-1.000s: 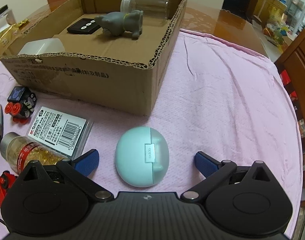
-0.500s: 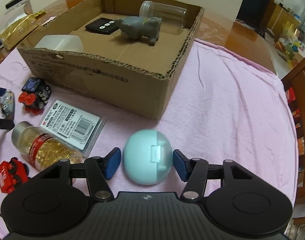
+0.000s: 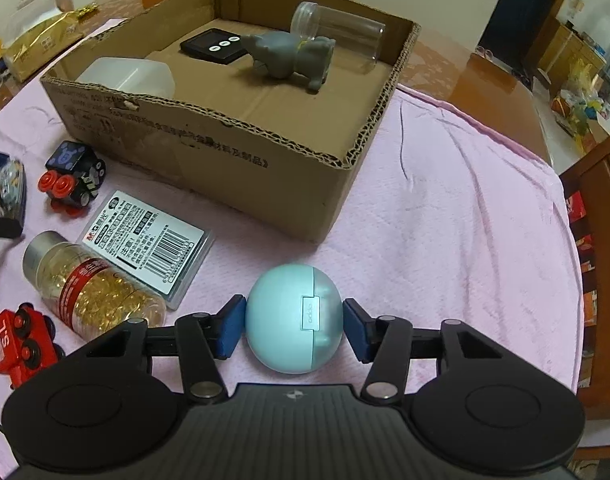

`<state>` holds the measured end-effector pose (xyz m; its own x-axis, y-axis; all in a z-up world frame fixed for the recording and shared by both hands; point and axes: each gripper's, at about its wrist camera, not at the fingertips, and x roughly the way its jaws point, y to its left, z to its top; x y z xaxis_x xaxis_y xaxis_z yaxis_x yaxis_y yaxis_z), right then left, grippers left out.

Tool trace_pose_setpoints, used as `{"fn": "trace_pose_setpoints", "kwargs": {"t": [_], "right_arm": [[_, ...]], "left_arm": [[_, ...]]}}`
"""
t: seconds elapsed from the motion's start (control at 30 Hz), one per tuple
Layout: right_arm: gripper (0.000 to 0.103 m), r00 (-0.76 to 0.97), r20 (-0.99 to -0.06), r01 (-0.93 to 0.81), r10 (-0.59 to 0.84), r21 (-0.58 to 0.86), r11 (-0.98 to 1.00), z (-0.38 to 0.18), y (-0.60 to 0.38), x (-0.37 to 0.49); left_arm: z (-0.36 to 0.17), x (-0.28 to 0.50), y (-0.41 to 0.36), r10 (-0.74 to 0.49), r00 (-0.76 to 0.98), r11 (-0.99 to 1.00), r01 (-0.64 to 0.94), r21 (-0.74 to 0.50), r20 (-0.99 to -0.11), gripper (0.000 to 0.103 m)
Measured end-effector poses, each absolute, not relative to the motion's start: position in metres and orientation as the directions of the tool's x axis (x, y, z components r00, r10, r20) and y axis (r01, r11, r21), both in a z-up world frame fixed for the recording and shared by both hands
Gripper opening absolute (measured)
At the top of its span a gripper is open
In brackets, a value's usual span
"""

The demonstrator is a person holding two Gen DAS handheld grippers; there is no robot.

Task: Organize rigid objects
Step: 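Carry tape roller and blue case into the cardboard box and open both grippers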

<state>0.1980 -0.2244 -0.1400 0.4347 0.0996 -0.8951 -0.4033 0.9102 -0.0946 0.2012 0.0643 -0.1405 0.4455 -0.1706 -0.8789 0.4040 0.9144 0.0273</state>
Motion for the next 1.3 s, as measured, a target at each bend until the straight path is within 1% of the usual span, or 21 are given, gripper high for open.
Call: {"fn": "trace_pose_setpoints", "kwargs": {"t": [0.17,0.43,0.53,0.63,0.77,0.93,1.17,1.23,1.3], "right_arm": [[0.058,0.435,-0.894,-0.425,0.104,-0.102,0.900,-0.128,-0.226,0.195],[0.058,0.452,-0.879,-0.478,0.149,-0.098,0.873,-0.089,-0.226,0.188],[0.058,0.470,-0.862,-0.509,0.191,-0.088,0.856,-0.063,-0.223,0.188],[0.058,0.493,-0.838,-0.532,0.232,-0.079,0.843,-0.040,-0.220,0.192],[0.058,0.529,-0.806,-0.549,0.264,-0.088,0.831,-0.021,-0.210,0.208],[0.058,0.537,-0.802,-0.550,0.262,-0.097,0.829,-0.024,-0.197,0.240],[0.058,0.518,-0.821,-0.529,0.241,-0.086,0.844,-0.046,-0.187,0.272],[0.061,0.536,-0.808,-0.515,0.244,-0.084,0.853,-0.047,-0.186,0.275],[0.071,0.542,-0.800,-0.504,0.257,-0.064,0.862,-0.046,-0.188,0.275]], "left_arm": [[-0.127,0.196,0.063,-0.171,0.446,0.906,0.422,0.038,-0.878,0.089],[-0.089,0.184,0.056,-0.231,0.467,0.883,0.469,0.018,-0.854,0.089],[-0.070,0.184,0.054,-0.261,0.479,0.876,0.482,0.003,-0.838,0.089],[-0.051,0.189,0.050,-0.269,0.508,0.874,0.486,0.014,-0.818,0.089],[-0.033,0.204,0.046,-0.284,0.551,0.875,0.484,0.024,-0.785,0.089],[-0.021,0.231,0.036,-0.291,0.596,0.883,0.469,0.030,-0.748,0.089],[-0.026,0.275,0.023,-0.287,0.603,0.896,0.443,0.014,-0.745,0.089],[-0.028,0.285,0.018,-0.277,0.604,0.900,0.435,0.018,-0.748,0.089],[-0.030,0.292,0.015,-0.276,0.604,0.898,0.439,0.023,-0.748,0.089]]}}
